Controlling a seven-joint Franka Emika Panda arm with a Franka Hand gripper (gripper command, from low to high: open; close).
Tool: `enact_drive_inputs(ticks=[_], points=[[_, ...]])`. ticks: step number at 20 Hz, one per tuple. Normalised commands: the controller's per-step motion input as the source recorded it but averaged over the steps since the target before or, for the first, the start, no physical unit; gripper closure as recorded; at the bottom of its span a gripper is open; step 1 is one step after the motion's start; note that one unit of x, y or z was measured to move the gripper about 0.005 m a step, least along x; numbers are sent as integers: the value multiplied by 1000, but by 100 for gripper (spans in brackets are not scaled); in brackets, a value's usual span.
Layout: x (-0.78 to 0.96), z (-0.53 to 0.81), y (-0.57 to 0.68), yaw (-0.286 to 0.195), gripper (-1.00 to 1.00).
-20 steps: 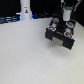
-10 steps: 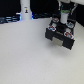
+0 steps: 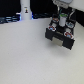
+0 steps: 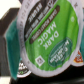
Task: Open the kcup holder, insert the kcup into the holder, and close the kcup holder
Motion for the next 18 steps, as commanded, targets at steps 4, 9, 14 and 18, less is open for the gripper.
enact_drive_inputs(ticks=[4, 9, 14, 18], points=[[43, -151, -27, -3, 100], [36, -287, -66, -7, 100], [8, -336, -60, -3, 100], [-102, 59, 33, 21, 100]])
